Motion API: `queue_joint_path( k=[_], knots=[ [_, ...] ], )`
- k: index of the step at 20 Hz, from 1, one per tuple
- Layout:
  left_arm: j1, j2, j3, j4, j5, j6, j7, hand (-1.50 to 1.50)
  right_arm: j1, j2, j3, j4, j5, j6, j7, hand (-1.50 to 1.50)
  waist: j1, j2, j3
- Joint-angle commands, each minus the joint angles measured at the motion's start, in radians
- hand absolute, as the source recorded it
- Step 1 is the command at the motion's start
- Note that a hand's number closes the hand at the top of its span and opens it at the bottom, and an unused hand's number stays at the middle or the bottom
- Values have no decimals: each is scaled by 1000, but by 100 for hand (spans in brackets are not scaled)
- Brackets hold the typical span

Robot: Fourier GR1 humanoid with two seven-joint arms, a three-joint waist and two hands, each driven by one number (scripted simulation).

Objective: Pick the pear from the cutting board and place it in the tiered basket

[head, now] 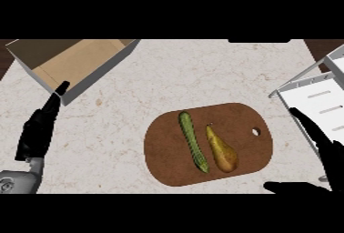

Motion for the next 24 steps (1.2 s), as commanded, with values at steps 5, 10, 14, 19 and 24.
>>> queue_joint_path(
  k=[5,10,14,19,24],
  knots=[
    [-31,-7,18,21,-5,-31,-12,0,-351,71,91,-27,55,206,542,-150,30,4,5],
    [-121,-49,8,90,-32,-14,28,0,-433,192,170,65,59,262,654,-150,14,4,5],
    [-59,-30,26,29,-17,-31,11,0,-431,257,236,128,95,275,698,-150,19,0,5],
    [-26,-51,14,19,-36,-24,15,0,-458,287,214,256,83,316,663,-150,19,2,6],
    [-44,-24,67,65,-23,-59,-13,0,-435,350,266,194,162,332,741,-150,1,-1,6]
  ],
)
